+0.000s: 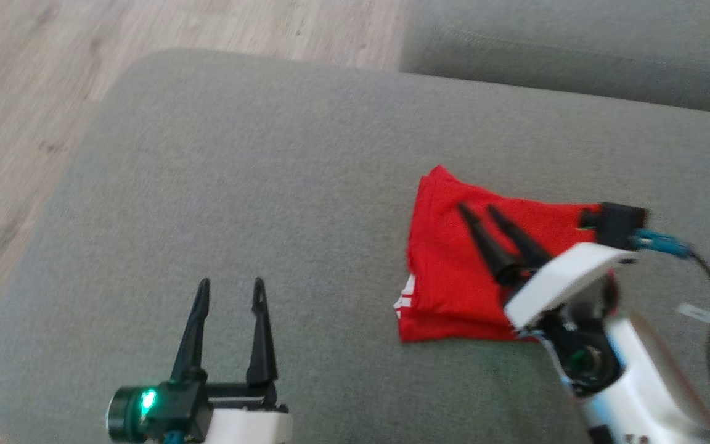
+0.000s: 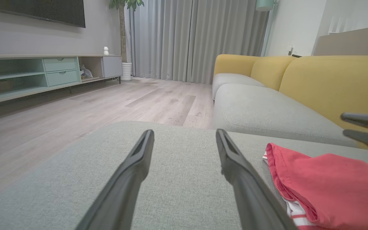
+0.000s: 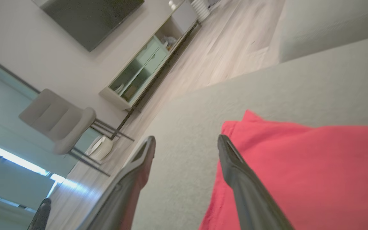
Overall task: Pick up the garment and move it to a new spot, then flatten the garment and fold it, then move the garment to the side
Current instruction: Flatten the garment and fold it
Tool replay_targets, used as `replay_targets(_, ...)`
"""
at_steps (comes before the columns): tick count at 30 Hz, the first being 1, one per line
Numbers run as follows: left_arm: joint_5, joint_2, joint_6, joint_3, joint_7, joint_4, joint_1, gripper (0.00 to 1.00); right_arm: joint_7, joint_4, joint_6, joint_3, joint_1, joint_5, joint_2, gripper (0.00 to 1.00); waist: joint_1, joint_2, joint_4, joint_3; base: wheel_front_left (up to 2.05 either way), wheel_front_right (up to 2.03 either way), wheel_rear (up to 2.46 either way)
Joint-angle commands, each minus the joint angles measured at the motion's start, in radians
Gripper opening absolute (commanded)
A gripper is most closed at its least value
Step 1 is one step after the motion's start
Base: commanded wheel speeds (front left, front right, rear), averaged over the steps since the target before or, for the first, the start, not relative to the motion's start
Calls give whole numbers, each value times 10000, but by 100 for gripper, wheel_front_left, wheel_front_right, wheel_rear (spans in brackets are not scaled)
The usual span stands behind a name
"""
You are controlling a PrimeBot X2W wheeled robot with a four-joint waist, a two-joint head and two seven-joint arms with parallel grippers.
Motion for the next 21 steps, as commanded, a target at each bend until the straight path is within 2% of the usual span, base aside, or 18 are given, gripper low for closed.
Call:
replay_targets(1, 63, -63, 31, 501, -63, -319, 71, 100, -664, -484, -7, -122, 1, -58, -353, 100, 0, 0, -399, -423, 0, 0, 0)
replay_targets(6, 51, -63, -121, 737, -63, -293, 391, 100, -2485, -807, -7, -491, 746, -398, -1281, 100, 0, 0, -890, -987, 0, 0, 0)
replay_targets(10, 166, -49, -276, 942, -63, -195, 668, 100, -3979, -466, -7, -748, 1711, -886, -1673, 100, 0, 0, -1191, -1452, 0, 0, 0)
replay_targets(15, 257, -45, -405, 1154, -63, -95, 1068, 100, -5104, 10, -7, -611, 2699, -856, -1544, 100, 0, 0, -1467, -1921, 0, 0, 0)
replay_targets(19, 203, -48, -514, 1359, -63, 0, 1554, 100, -5519, 763, -7, -286, 3320, -1470, -1575, 100, 0, 0, -1747, -2268, 0, 0, 0)
replay_targets(21, 226, -49, -578, 1422, -63, 92, 1751, 100, -5596, 1106, -7, -89, 3417, -2174, -1621, 100, 0, 0, -1865, -2395, 0, 0, 0)
